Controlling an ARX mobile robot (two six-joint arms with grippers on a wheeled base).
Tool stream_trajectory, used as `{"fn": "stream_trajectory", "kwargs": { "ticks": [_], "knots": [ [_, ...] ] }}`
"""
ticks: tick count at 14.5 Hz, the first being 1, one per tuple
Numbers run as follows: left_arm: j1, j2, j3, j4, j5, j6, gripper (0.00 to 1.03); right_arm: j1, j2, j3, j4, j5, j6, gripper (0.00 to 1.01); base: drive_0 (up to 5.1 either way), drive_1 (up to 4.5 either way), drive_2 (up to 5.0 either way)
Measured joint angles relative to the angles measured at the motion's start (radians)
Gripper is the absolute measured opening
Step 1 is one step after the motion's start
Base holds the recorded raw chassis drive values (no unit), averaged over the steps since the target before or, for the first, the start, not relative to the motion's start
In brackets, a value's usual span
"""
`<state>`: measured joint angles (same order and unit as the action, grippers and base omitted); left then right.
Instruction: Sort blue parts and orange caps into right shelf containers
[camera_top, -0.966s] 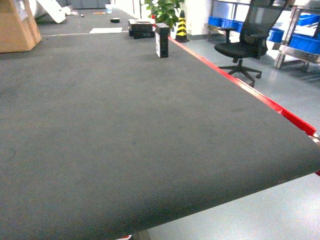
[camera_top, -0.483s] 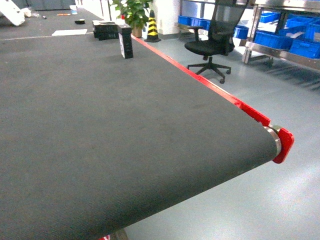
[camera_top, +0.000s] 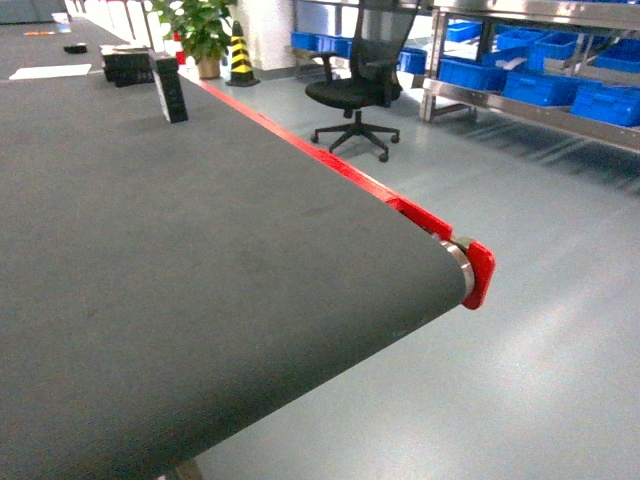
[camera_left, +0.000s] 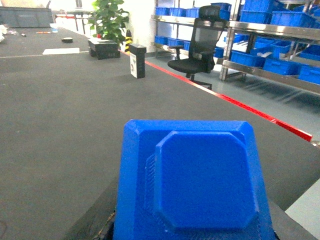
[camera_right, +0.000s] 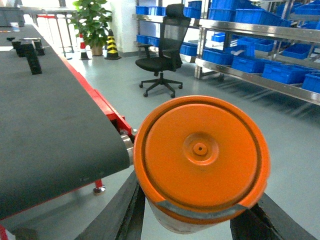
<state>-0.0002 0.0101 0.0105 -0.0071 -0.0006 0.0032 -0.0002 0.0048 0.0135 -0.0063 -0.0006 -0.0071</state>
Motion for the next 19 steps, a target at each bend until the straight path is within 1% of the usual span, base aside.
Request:
{"fn": "stream_trajectory", "kwargs": {
  "ticks": [19],
  "knots": [
    [0.0, 0.0, 0.0, 0.0, 0.0, 0.0, 0.43, 0.0, 0.0, 0.0, 0.0, 0.0, 0.0, 0.41, -1.6, -1.64, -1.6]
  ]
}}
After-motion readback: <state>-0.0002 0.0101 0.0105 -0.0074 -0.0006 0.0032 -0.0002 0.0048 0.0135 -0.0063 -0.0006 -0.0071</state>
